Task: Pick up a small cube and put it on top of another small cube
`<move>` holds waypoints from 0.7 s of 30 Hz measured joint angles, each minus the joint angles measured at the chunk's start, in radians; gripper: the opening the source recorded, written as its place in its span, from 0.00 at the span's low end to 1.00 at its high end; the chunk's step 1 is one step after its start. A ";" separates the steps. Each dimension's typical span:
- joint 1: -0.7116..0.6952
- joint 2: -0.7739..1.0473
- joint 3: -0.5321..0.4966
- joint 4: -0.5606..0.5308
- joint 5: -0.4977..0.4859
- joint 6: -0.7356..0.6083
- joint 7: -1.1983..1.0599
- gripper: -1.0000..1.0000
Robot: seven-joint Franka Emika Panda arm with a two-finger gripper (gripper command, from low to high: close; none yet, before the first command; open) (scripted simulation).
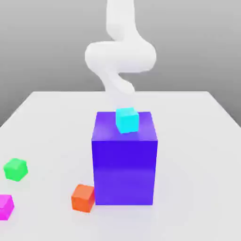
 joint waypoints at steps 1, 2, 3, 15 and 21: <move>-0.026 0.039 0.003 -0.001 -0.008 0.012 0.037 0.50; -0.050 0.077 0.005 -0.001 -0.015 0.024 0.072 0.50; -0.073 0.114 0.007 -0.002 -0.022 0.036 0.106 0.50; -0.292 0.551 -0.037 -0.008 -0.087 0.171 0.496 0.50; -0.395 0.767 -0.085 -0.013 -0.056 0.241 0.647 0.50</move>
